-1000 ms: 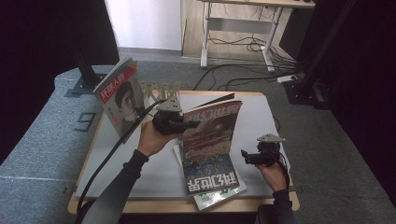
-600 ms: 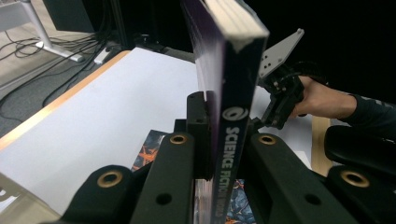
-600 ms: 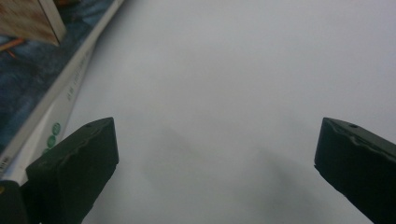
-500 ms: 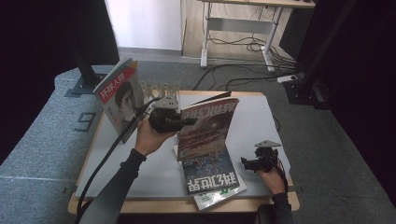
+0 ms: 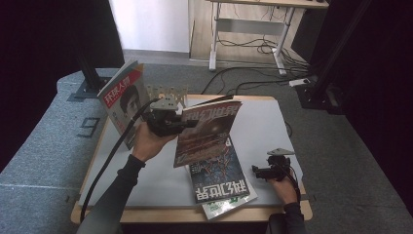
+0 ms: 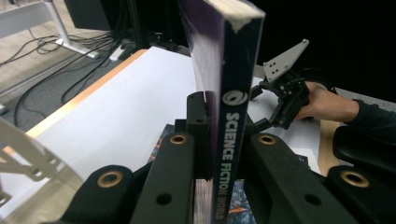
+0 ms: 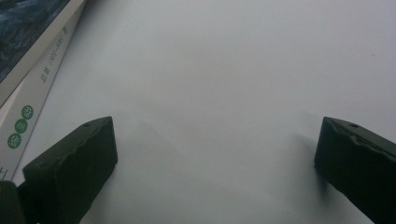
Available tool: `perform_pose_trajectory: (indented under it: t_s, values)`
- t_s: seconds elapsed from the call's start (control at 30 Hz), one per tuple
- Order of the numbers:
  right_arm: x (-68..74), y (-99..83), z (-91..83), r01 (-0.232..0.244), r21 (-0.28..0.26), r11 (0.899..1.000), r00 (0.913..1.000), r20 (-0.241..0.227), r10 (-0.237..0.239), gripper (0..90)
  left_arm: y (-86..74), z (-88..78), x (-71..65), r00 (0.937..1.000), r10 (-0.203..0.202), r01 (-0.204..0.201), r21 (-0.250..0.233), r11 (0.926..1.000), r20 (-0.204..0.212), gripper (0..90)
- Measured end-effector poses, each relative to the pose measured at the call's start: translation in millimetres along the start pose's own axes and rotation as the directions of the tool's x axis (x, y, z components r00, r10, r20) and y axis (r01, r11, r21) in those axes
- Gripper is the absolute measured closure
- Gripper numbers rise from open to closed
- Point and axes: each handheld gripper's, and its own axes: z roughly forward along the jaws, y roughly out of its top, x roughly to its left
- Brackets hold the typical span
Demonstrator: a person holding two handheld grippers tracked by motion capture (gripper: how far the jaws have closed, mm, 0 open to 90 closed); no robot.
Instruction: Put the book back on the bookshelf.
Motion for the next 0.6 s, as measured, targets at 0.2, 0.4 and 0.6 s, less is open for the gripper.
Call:
perform_pose_trajectory:
  t_s: [0.2,0.4,0.6]
  values:
    - [-0.1,-0.1,0.1,-0.001,0.0,1.0,1.0,-0.001,0.001,0.0,0.7,-14.5,3.9,0.9996,-0.011,0.011,-0.012,0.9999,-0.026,83.9]
    - [0.0,-0.2,0.1,-0.003,-0.001,1.0,1.0,-0.001,0.003,0.0,0.2,-28.4,9.3,0.9978,-0.035,0.034,-0.022,0.9992,-0.056,84.0]
    - [-0.2,-0.2,-0.1,-0.001,0.001,1.0,1.0,-0.003,0.001,0.0,-0.1,-40.0,10.6,0.9962,-0.032,0.031,-0.013,0.9994,-0.081,84.0]
